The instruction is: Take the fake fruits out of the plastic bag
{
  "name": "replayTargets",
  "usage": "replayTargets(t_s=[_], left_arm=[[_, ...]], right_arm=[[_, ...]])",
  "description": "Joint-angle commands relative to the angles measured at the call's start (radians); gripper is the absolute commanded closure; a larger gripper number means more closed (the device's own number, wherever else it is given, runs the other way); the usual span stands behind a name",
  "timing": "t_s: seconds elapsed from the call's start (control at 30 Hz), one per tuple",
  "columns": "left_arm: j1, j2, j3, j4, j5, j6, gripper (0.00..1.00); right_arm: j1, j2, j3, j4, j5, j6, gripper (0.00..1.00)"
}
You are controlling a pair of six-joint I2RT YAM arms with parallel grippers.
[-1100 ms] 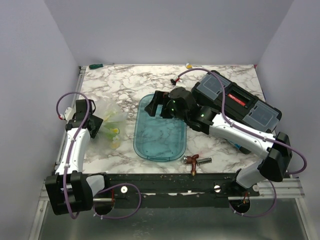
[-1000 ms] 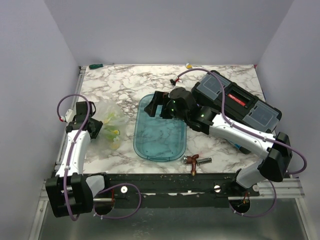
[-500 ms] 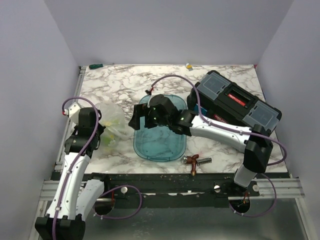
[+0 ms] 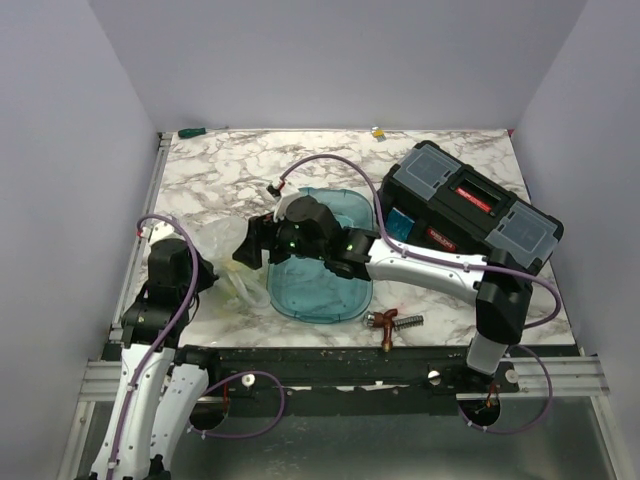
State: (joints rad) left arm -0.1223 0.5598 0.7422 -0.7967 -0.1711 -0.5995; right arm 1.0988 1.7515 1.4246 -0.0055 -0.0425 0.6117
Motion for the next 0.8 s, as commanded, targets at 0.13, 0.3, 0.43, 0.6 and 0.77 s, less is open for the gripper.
replayTargets(t_s=[0.13, 0.3, 0.43, 0.6, 0.77], left_arm=[[-0.016, -0.039, -0.022, 0.099, 0.163, 0.092, 1.0], [-0.045, -0.024, -0.025, 0.11, 0.17, 0.1, 1.0], [-0.066, -0.037, -0.027, 0.116, 0.17, 0.105, 1.0], [-0.096, -0.077, -0.033, 0.119, 0.167, 0.104, 1.0], [-0.123, -0.095, -0.032, 0.115, 0.142, 0.102, 1.0]], right_arm=[[0.042, 0.089, 0.049, 0.041, 0.034, 0.049, 0.2], [0.072, 0.17, 0.147, -0.064, 0.163, 0.043, 0.19], [0.085, 0.238, 0.213, -0.102, 0.232, 0.053, 0.2], [0.085, 0.262, 0.253, -0.119, 0.286, 0.092, 0.27], [0.086, 0.245, 0.221, -0.072, 0.291, 0.092, 0.39]])
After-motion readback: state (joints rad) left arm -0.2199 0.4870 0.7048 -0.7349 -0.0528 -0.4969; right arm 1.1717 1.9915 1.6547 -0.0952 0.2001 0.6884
